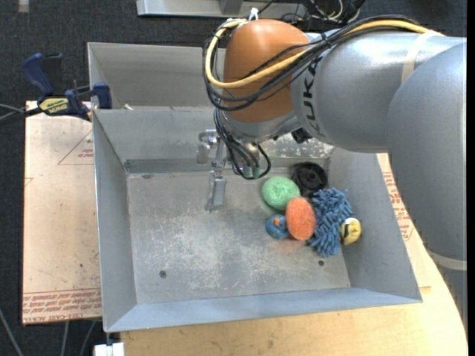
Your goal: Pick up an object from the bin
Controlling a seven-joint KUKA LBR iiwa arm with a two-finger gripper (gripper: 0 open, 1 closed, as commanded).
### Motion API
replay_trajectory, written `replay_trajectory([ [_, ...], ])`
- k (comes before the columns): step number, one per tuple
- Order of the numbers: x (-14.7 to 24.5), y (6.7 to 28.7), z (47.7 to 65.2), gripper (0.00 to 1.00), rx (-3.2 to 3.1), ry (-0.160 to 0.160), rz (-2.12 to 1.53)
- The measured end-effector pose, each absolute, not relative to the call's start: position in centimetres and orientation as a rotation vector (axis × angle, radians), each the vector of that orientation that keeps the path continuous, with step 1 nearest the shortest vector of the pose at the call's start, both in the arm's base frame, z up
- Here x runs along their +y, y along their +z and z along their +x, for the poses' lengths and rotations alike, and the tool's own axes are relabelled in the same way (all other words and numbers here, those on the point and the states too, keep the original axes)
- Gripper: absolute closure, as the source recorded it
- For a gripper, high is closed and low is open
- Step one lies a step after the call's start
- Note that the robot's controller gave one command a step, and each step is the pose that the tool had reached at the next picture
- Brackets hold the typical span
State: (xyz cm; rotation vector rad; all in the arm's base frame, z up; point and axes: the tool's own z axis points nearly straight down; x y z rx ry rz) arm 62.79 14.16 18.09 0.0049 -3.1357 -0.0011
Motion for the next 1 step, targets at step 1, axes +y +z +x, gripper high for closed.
replay_trajectory([
  [1, 14.11, 18.58, 62.93, 0.0, -3.142, -0.002, 0.002],
])
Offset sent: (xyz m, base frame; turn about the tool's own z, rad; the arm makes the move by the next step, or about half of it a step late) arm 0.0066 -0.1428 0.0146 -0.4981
